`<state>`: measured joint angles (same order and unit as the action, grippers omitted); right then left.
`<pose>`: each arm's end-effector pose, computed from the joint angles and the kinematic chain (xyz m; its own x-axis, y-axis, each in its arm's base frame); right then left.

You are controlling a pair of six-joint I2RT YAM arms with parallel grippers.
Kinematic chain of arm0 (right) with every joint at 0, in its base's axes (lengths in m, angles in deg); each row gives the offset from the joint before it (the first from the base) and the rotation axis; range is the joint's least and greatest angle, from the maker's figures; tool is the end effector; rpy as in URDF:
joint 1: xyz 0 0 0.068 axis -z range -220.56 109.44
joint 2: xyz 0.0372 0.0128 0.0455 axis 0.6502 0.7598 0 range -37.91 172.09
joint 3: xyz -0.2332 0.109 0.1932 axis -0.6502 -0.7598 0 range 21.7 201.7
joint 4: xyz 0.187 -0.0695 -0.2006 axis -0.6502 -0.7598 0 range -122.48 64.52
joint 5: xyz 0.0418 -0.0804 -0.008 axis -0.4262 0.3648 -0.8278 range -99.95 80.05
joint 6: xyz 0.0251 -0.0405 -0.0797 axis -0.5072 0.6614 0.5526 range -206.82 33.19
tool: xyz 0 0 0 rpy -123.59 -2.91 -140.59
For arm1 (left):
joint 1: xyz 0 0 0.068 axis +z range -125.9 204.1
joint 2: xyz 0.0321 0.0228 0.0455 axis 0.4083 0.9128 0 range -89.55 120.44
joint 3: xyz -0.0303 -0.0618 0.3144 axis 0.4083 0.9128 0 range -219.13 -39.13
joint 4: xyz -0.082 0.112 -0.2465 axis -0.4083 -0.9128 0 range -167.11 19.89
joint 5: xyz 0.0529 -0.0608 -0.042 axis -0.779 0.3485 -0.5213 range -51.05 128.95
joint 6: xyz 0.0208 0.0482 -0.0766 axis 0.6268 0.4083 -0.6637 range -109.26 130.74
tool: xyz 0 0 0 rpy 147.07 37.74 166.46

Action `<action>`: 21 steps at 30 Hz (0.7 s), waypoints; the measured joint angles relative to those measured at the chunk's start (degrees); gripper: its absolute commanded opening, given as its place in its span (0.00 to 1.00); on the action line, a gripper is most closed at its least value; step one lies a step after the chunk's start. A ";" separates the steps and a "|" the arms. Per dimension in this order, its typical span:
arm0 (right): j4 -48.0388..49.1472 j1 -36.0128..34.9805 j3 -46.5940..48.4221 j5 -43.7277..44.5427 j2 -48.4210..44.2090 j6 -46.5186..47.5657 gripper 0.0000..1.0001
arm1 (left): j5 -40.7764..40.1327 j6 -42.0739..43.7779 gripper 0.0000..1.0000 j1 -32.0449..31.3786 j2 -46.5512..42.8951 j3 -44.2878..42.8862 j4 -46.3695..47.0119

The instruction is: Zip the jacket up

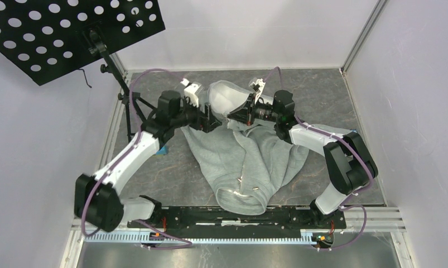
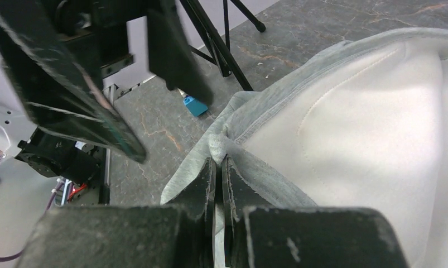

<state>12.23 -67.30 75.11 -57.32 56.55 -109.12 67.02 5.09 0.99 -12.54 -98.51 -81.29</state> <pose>0.3440 0.2422 0.2888 -0.4127 0.0798 -0.9074 -0.8691 0.2637 0.4185 0.3084 -0.1744 0.3247 -0.5127 0.1244 -0.8495 0.6784 0.6652 -0.3120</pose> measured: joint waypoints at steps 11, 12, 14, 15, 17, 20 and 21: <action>2.97 0.31 -0.39 0.48 0.00 -5.60 0.00 | -0.28 -31.76 0.75 0.00 -11.28 20.59 27.28; 2.99 0.31 -0.39 0.48 0.00 -5.88 0.00 | 0.68 -32.37 0.79 0.00 -10.25 20.70 29.29; 2.97 0.31 -0.39 0.48 0.00 -6.23 0.00 | 3.61 -33.00 0.82 0.00 -7.63 20.72 34.67; 2.95 0.28 -0.42 0.46 0.00 -6.38 0.00 | 4.98 -32.98 0.82 0.00 -6.38 20.70 37.09; 2.93 0.31 -0.39 0.46 -0.02 -6.40 0.00 | 7.50 -32.79 0.81 0.00 -3.96 20.52 40.92; 2.45 0.31 -0.39 0.48 -0.22 -6.38 0.00 | 10.32 -31.61 0.77 0.00 -0.72 18.88 42.62; 2.16 0.31 -0.39 0.46 -0.35 -6.38 0.00 | 11.21 -30.82 0.76 0.00 0.44 17.97 42.66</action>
<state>14.40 -66.99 74.71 -56.86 56.20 -115.50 78.24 -25.73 0.99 -12.10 -80.54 -38.62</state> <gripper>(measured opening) 0.057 0.788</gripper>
